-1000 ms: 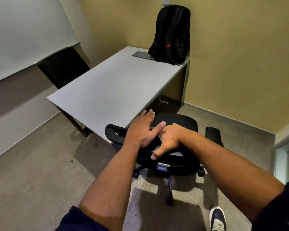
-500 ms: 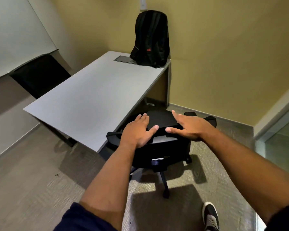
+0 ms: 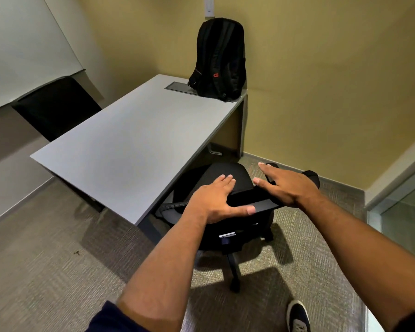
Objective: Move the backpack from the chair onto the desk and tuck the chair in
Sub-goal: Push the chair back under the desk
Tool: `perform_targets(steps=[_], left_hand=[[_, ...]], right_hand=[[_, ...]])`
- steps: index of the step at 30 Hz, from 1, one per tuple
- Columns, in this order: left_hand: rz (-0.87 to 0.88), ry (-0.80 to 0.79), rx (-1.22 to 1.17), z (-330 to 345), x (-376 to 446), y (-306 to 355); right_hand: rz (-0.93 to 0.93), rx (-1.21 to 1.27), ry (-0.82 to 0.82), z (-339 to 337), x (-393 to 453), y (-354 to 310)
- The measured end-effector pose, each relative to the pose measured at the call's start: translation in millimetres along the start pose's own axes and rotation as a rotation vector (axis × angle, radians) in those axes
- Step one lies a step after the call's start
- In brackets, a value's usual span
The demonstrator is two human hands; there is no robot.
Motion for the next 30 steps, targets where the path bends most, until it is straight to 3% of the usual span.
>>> perform_targets(steps=[9, 14, 17, 20, 30], left_hand=[[0.030, -0.032, 0.026, 4.9, 23.4, 17.8], [0.015, -0.061, 0.001, -2.5, 33.0, 14.8], [0.033, -0.025, 0.055, -10.3, 37.3, 12.9], [0.031, 0.032, 0.126, -19.1, 38.9, 6.4], [-0.211, 0.127, -0.098, -32.5, 31.7, -49.9]], right_hand=[[-0.026, 0.006, -0.081, -13.0, 8.8, 19.4], [-0.144, -0.022, -0.077, -21.2, 4.8, 14.7], [-0.257, -0.116, -0.071, -22.9, 3.0, 4.6], [-0.234, -0.138, -0.013, -24.4, 9.6, 0.5], [-0.195, -0.130, 0.010, -35.1, 61.2, -11.0]])
Point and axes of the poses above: each hand's wrist, its own x-axis towards the middle knuckle, its own z-axis out of the palm, y = z × x, the point moved 6 cm from there along x, towards the middle knuckle, and after that the axes turned 15 degrees about -y, right-handed, at the moved point
